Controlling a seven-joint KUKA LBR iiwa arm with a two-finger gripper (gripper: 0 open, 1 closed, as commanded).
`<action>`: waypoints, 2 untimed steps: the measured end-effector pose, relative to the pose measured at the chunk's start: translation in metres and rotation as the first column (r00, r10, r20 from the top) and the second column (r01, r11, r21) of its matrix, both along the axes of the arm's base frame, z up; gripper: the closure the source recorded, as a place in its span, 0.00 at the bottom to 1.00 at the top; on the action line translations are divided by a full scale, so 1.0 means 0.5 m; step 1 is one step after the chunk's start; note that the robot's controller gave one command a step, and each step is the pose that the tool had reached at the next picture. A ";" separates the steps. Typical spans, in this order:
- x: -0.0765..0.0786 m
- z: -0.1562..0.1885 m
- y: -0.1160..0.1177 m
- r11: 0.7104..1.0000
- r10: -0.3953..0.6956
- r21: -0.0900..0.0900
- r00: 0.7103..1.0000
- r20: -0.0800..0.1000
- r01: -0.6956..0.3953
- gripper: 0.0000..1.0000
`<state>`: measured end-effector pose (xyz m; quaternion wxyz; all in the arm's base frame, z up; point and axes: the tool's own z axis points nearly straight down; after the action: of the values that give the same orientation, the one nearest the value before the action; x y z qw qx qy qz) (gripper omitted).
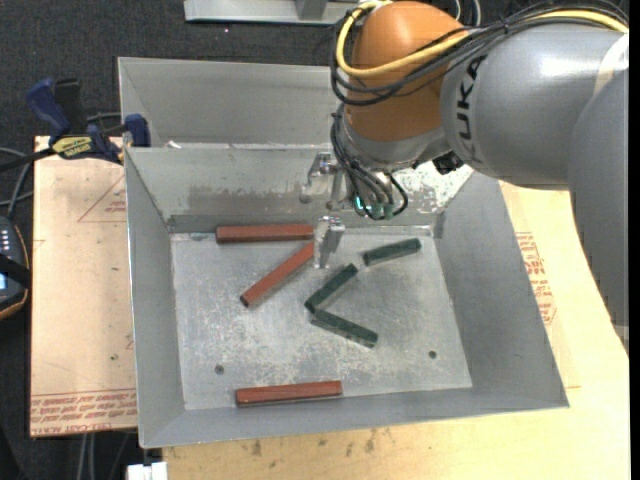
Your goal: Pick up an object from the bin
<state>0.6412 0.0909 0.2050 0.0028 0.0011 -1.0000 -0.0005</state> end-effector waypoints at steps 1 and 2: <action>0.003 0.009 -0.001 1.000 -0.001 0.000 1.000 0.007 0.001 0.00; 0.021 -0.235 0.003 0.981 0.195 0.002 0.981 0.025 -0.195 1.00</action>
Offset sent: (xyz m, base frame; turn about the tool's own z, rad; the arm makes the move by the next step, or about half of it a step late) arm 0.0015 -0.0017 -0.1350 -0.1977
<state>0.6519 0.0922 0.0875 -0.0095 0.0989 -0.9951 -0.0023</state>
